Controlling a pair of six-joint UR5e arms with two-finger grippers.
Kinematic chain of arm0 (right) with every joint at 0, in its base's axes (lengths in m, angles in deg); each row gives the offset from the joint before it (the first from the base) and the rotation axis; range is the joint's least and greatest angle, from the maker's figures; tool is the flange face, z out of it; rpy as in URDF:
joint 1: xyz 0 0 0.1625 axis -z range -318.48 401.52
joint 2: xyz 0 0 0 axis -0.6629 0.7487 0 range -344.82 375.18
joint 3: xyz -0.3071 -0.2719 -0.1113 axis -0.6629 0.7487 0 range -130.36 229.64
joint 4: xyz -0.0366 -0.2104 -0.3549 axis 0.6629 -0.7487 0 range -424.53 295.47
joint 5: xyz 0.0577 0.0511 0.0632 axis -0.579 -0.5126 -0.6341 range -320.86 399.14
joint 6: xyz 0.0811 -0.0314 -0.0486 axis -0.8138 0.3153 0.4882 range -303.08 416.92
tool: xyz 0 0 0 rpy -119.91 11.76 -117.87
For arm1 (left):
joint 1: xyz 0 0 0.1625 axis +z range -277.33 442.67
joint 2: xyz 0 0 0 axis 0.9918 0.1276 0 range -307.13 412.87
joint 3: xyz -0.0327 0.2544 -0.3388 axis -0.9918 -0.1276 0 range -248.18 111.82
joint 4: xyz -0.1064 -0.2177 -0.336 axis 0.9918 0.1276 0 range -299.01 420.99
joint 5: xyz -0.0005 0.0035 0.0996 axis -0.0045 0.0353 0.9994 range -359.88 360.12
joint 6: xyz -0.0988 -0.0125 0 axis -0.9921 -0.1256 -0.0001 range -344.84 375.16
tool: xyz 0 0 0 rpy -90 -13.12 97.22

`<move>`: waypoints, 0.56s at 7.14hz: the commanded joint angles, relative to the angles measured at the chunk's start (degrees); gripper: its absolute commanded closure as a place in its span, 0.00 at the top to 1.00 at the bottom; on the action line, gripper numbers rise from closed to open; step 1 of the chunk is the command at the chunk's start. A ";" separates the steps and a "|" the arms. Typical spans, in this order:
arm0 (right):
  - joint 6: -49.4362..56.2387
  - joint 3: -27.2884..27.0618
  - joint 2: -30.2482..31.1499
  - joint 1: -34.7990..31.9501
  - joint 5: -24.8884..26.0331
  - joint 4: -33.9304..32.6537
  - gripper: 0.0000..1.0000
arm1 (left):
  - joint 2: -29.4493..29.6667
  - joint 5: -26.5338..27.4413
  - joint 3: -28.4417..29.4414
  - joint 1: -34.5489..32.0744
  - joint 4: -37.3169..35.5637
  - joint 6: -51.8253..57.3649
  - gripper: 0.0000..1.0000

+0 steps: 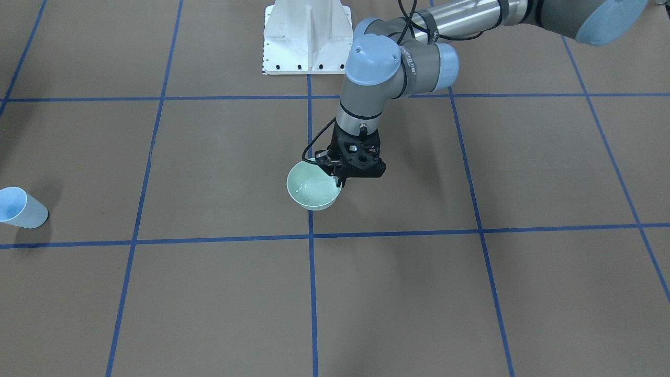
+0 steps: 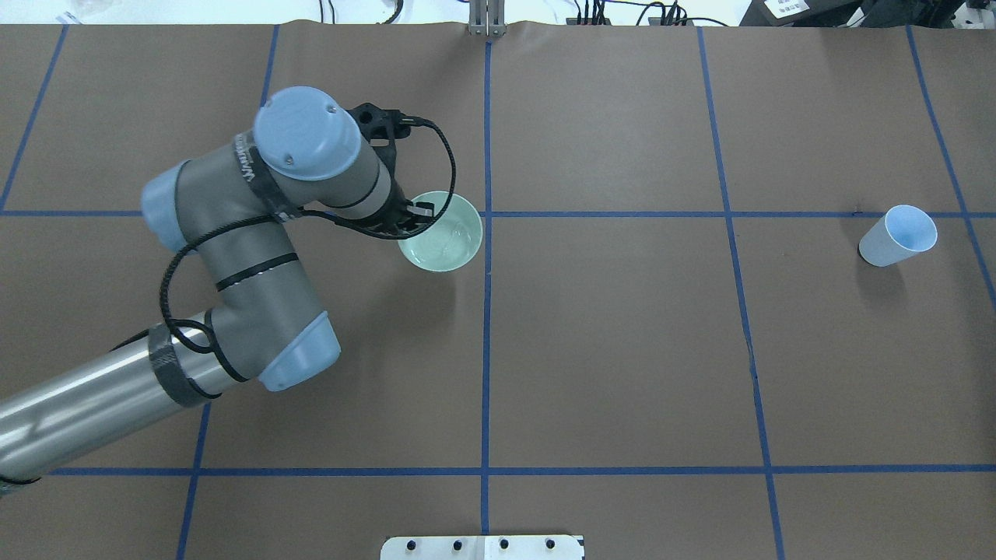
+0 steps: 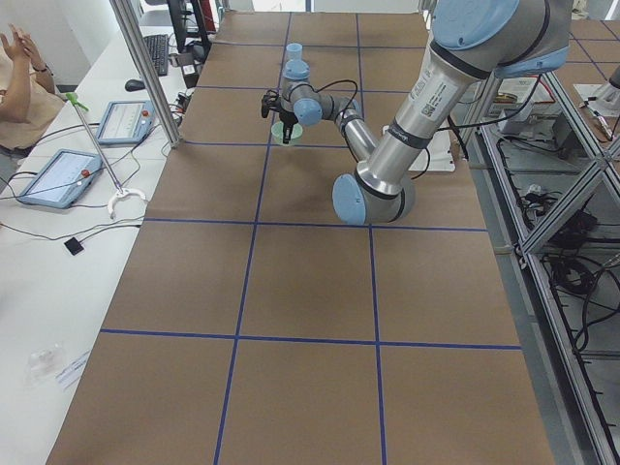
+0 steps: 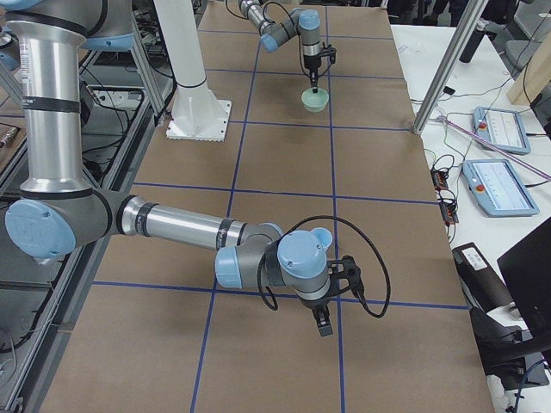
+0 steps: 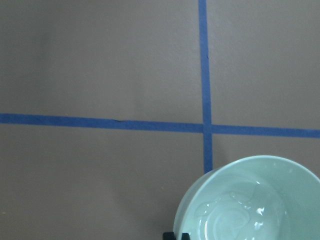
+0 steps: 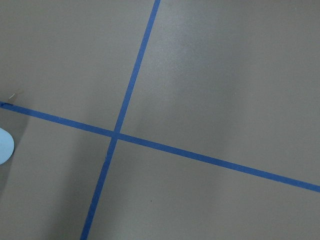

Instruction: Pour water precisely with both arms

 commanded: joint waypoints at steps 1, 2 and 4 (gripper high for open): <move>0.00 0.08 0.49 0.01 0.03 -0.19 1.00 | -11.69 -5.75 -6.94 -6.29 -0.06 12.57 0.00; 0.00 0.08 0.58 0.01 0.03 -0.19 1.00 | -17.50 -7.08 -9.59 -9.36 0.29 19.08 0.00; 0.00 0.08 0.67 0.01 -0.05 -0.28 1.00 | -24.39 -8.76 -9.53 -15.43 1.25 31.48 0.00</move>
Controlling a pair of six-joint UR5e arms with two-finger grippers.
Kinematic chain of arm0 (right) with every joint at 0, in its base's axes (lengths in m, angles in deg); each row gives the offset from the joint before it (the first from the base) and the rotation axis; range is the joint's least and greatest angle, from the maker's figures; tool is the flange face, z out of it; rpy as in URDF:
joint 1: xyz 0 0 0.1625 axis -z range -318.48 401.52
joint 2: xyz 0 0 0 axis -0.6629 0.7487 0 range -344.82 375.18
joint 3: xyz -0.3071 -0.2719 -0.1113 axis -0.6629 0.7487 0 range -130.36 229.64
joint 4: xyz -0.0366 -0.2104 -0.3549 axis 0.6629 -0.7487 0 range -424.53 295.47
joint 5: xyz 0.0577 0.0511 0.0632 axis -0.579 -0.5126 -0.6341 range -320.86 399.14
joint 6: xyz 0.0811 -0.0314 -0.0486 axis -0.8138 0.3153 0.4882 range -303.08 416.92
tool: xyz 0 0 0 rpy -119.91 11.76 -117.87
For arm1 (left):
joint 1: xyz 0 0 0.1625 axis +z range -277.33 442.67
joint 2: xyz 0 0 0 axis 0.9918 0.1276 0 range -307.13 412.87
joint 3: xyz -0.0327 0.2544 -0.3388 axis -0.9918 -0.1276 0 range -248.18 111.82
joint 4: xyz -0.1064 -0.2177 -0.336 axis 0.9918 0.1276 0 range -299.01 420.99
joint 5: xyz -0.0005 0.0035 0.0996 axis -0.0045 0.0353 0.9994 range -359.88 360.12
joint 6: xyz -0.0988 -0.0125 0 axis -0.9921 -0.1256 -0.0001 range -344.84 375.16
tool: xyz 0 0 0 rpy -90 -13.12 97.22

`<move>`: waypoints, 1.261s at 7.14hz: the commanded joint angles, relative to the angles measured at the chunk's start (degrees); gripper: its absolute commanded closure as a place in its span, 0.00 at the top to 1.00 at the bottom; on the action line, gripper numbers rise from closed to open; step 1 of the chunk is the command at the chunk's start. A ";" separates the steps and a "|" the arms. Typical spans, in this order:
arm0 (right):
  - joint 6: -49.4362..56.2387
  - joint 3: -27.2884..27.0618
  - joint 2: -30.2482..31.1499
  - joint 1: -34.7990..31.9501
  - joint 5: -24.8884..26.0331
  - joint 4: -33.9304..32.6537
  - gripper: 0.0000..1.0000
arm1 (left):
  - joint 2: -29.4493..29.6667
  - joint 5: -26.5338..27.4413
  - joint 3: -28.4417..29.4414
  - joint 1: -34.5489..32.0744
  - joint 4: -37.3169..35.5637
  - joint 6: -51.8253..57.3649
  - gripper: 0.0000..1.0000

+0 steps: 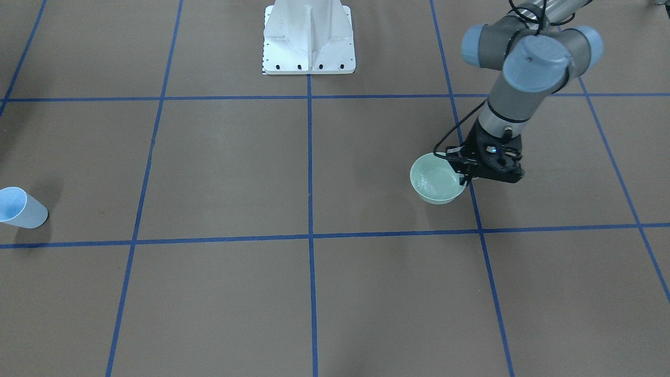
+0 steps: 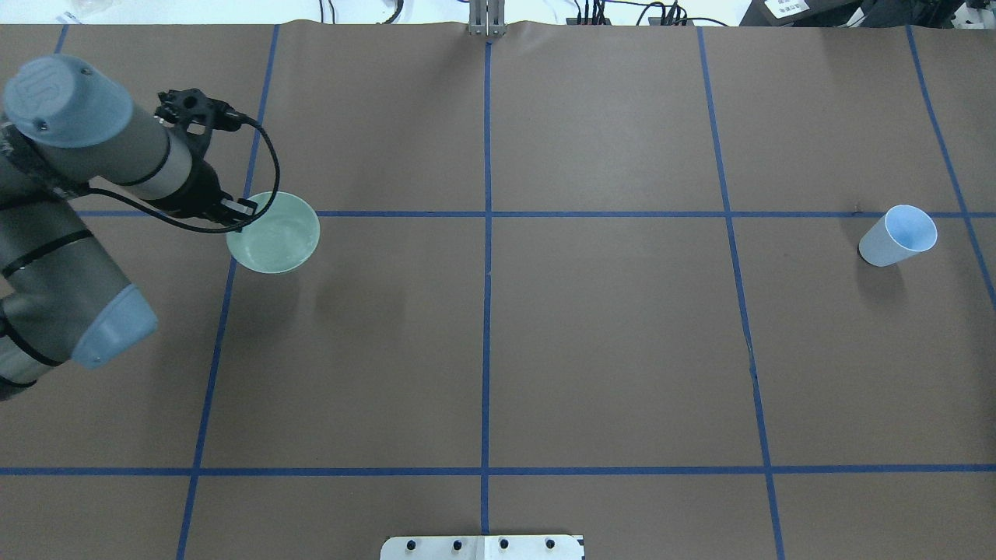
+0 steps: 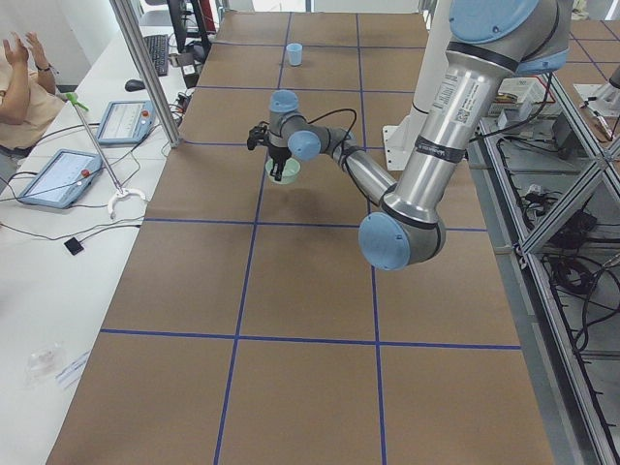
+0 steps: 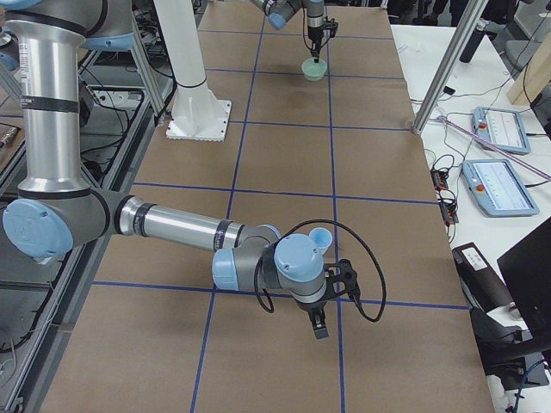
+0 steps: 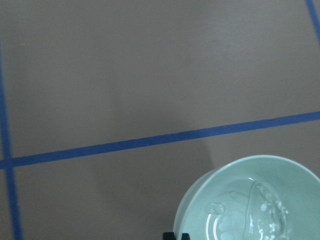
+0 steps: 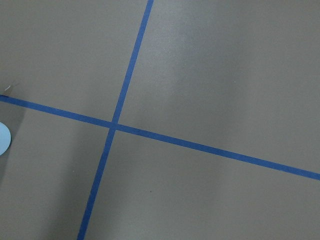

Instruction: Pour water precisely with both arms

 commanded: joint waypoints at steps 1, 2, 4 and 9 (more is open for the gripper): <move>0.00 0.00 0.14 0.00 0.02 -0.03 1.00 | -7.30 -2.63 -0.04 -5.74 1.14 10.74 0.00; 0.00 0.00 0.14 0.00 0.11 -0.03 1.00 | -9.85 -2.73 0.05 -6.98 1.58 13.47 0.00; 0.00 0.00 0.14 0.00 0.28 -0.03 1.00 | -12.94 -4.47 2.41 -9.97 2.64 21.47 0.00; 0.00 0.00 0.05 0.00 0.55 0.14 1.00 | -14.18 -8.53 13.14 -11.56 15.64 24.75 0.37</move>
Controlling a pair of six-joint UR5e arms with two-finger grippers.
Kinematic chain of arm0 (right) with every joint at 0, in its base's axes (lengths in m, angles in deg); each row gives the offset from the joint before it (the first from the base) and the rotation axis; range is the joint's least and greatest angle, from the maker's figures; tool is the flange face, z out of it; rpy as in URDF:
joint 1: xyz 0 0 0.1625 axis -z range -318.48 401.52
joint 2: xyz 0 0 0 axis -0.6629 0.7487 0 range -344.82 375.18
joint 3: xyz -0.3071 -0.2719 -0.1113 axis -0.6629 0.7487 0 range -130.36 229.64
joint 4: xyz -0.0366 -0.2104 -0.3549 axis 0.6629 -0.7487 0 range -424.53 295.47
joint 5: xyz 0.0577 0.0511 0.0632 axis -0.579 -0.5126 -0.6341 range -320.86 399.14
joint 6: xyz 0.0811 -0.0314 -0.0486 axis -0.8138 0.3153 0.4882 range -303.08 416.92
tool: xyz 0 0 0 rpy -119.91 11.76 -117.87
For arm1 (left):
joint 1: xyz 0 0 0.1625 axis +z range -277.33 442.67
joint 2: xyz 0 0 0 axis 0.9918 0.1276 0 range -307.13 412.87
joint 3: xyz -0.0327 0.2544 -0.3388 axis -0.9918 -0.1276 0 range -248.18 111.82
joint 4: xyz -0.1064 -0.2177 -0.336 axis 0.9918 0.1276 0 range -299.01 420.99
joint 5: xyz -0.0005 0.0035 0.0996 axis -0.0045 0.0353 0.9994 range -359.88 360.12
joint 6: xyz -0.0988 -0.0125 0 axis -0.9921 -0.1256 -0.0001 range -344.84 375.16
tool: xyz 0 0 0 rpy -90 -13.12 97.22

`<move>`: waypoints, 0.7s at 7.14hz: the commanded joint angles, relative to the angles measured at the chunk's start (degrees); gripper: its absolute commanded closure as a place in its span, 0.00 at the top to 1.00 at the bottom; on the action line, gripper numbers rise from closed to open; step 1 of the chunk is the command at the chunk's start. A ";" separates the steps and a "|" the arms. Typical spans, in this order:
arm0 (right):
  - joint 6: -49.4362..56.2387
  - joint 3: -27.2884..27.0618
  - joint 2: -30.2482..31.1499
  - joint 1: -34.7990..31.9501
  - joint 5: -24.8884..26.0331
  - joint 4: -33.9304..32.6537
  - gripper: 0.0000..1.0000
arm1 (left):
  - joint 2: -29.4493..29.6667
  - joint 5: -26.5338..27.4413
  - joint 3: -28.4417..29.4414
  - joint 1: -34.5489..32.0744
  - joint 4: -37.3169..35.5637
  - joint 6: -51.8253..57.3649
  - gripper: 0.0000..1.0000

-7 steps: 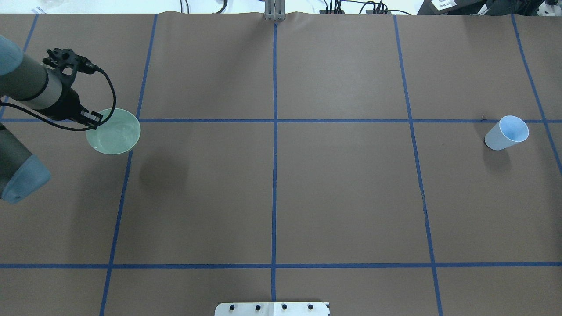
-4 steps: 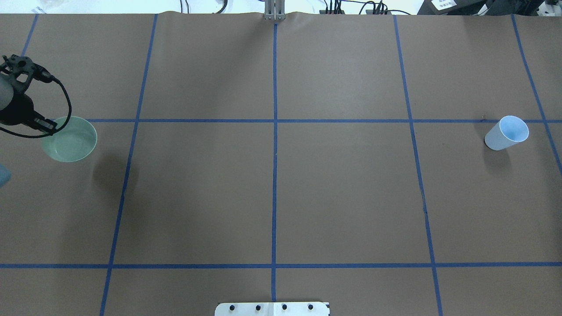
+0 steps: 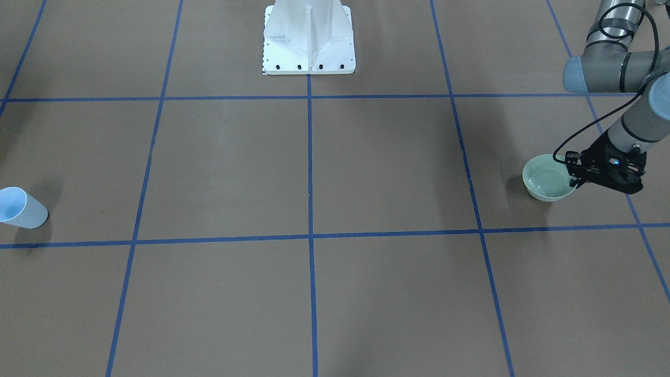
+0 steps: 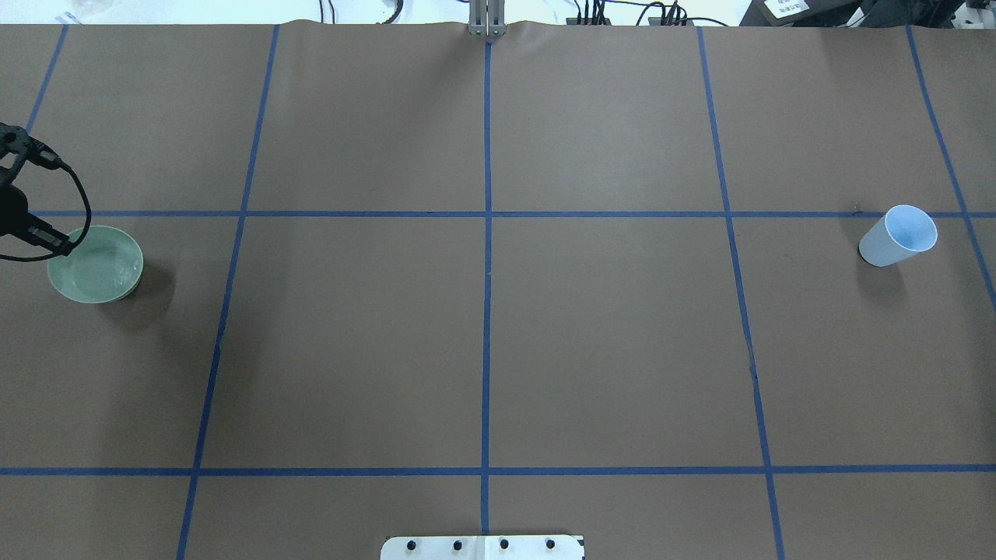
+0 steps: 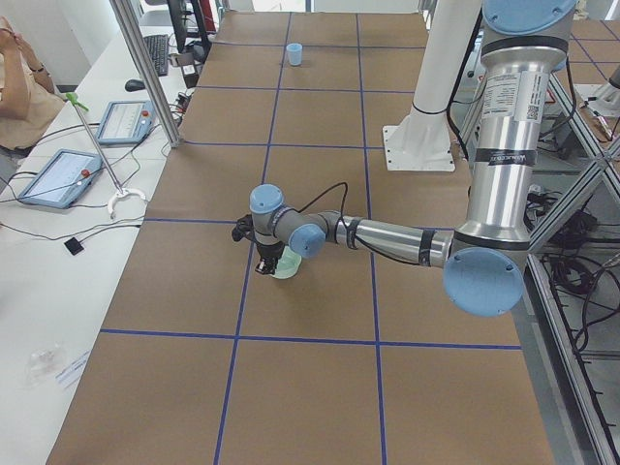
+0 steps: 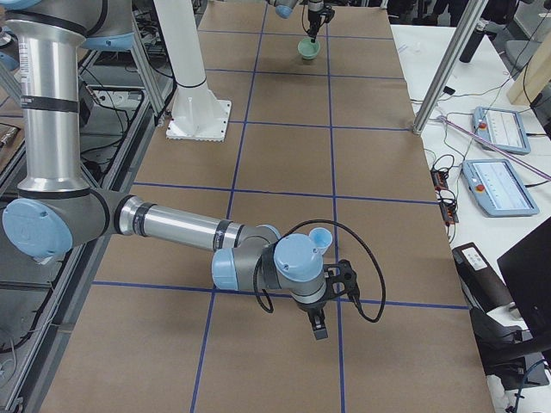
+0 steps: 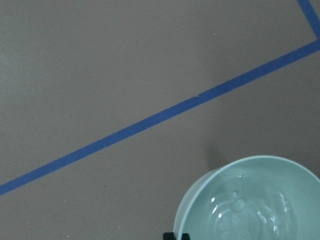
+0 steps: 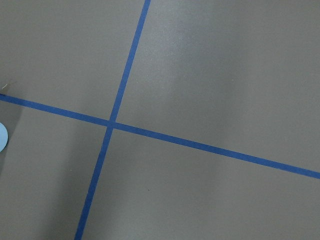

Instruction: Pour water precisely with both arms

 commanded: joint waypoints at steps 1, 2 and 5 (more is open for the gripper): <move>-0.43 0.00 0.17 0.00 0.17 0.50 1.00 | -0.08 -0.38 0.73 -0.14 1.19 0.12 0.58; -0.44 0.00 0.26 0.00 0.17 0.51 1.00 | -0.08 -0.38 0.56 -0.75 1.19 0.12 1.00; -0.88 0.09 0.26 0.00 -0.09 -0.01 1.00 | 0.80 -6.26 0.38 -13.99 -3.53 4.91 1.00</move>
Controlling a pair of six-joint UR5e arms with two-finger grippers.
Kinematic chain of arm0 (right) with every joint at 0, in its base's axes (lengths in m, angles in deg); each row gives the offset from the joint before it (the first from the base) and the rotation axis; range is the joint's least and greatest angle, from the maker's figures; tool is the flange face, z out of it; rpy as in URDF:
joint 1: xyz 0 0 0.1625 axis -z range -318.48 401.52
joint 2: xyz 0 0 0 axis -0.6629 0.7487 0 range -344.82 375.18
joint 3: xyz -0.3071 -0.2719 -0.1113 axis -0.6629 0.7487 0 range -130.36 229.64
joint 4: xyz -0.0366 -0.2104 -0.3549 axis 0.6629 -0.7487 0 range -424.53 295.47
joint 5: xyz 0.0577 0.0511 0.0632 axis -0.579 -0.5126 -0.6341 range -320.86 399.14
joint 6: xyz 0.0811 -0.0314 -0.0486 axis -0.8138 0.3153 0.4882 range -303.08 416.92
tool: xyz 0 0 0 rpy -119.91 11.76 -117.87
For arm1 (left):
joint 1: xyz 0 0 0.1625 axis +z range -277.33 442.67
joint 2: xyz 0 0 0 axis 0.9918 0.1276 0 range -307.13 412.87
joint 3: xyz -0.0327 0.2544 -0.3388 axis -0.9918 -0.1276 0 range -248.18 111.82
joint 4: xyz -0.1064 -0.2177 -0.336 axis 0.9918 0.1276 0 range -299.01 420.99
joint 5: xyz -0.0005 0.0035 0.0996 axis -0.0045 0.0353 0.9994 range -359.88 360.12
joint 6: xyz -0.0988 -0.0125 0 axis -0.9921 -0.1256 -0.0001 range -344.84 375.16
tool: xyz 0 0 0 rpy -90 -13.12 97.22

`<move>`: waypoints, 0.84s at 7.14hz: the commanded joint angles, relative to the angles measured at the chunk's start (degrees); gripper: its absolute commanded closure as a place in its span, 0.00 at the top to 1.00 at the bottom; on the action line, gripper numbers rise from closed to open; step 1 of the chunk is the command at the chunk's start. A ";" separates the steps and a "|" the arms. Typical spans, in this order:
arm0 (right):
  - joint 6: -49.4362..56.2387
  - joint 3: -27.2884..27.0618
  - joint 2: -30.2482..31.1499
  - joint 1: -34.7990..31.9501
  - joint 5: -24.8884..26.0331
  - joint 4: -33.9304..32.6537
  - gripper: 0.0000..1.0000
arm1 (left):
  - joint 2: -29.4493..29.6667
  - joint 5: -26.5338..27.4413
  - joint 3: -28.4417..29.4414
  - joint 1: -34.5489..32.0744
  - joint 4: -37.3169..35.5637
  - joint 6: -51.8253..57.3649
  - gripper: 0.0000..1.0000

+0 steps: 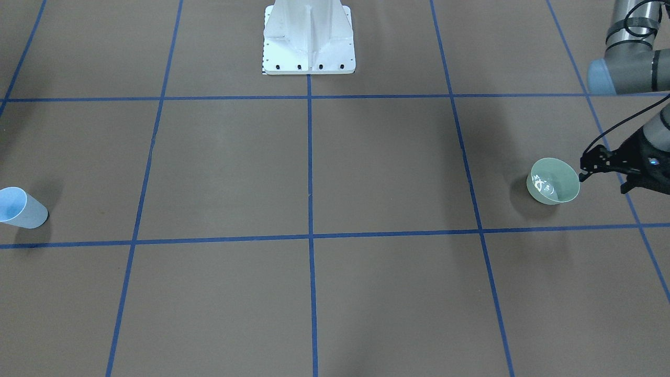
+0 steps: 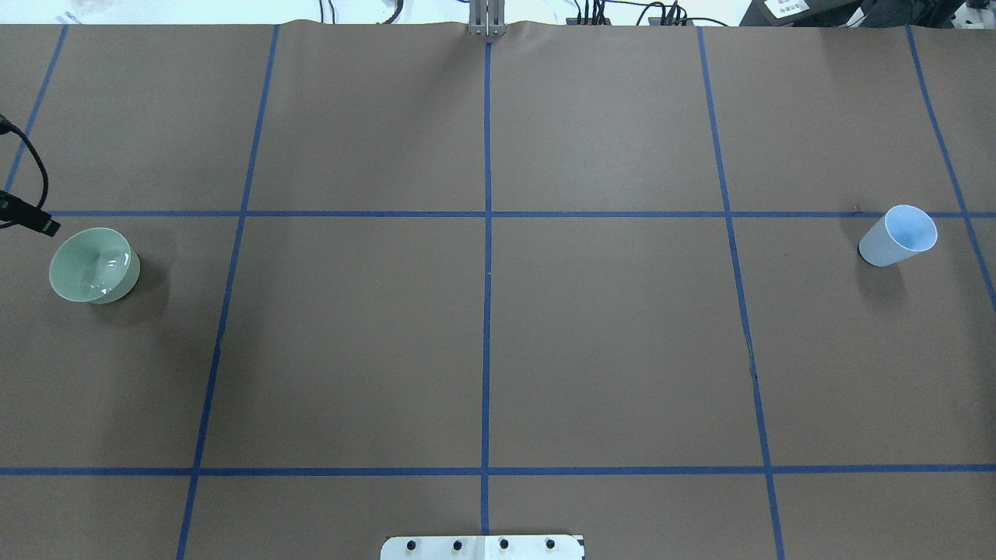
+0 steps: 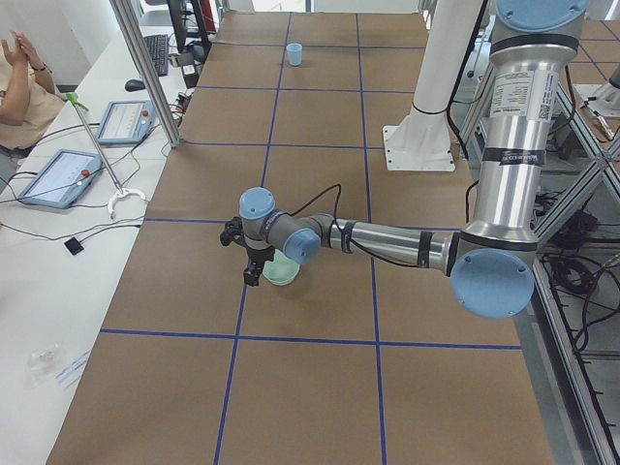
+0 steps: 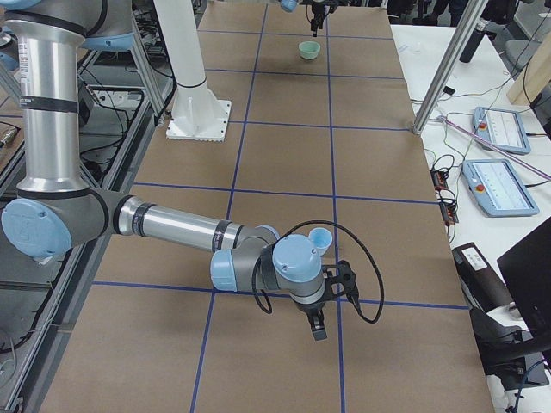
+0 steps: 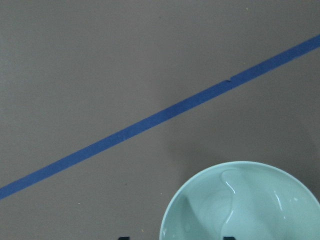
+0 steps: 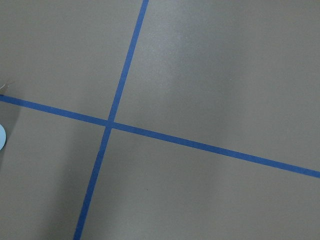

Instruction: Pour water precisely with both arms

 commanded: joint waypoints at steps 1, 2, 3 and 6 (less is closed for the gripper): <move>-0.23 0.16 0.01 0.00 -0.28 -0.38 1.00 | 1.45 -1.59 -0.60 -10.51 -11.01 13.42 1.00; -0.23 0.51 -0.34 0.17 -0.37 -0.64 1.00 | 3.38 -1.50 -0.87 -16.13 -17.27 21.09 1.00; -0.14 1.12 -0.34 0.18 -0.54 -0.64 1.00 | 3.49 -1.42 -0.87 -19.67 -22.30 24.12 1.00; -0.40 1.13 -2.09 0.61 -0.98 -4.39 1.00 | 2.97 -1.68 -0.96 -23.57 -25.86 24.77 1.00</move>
